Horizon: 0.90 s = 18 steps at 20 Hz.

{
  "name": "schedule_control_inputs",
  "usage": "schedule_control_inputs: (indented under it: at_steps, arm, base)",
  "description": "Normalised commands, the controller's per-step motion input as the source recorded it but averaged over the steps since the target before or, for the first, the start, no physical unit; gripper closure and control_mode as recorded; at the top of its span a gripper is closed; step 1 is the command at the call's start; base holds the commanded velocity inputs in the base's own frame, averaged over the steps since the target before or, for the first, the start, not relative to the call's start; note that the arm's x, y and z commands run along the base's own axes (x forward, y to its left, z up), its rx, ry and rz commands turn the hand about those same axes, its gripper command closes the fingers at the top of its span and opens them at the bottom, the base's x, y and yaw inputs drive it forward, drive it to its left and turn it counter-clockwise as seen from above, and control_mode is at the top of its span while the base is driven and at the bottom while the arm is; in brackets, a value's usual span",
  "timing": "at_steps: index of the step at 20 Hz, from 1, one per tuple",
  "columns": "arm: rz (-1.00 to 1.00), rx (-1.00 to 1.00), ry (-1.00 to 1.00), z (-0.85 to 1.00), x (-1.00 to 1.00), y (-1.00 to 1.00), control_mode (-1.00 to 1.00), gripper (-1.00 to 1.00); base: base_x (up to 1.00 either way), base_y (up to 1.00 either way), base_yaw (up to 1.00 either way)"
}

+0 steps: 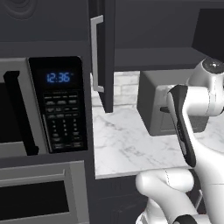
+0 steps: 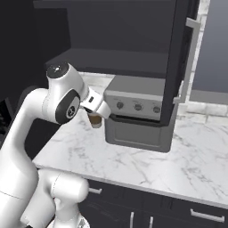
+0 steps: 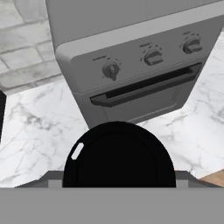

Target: Sort all alcoholic drinks to one cabinet, and non-alcoholic drinks to the other.

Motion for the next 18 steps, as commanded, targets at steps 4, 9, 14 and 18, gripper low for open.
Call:
schedule_control_inputs:
  at_steps: [4,9,14,18]
  arm:
    - [0.00,0.00,0.00,0.00,0.00,0.00,1.00,1.00]
    - [0.00,0.00,0.00,0.00,0.00,0.00,1.00,1.00]
    - [0.00,0.00,0.00,0.00,0.00,0.00,1.00,1.00]
    - [0.00,-0.04,-0.09,0.07,0.00,0.12,-1.00,1.00]
  base:
    - [0.18,-0.07,0.06]
    - [0.08,0.00,0.00]
    - [0.00,0.00,0.00]
    - [0.00,0.00,0.00]
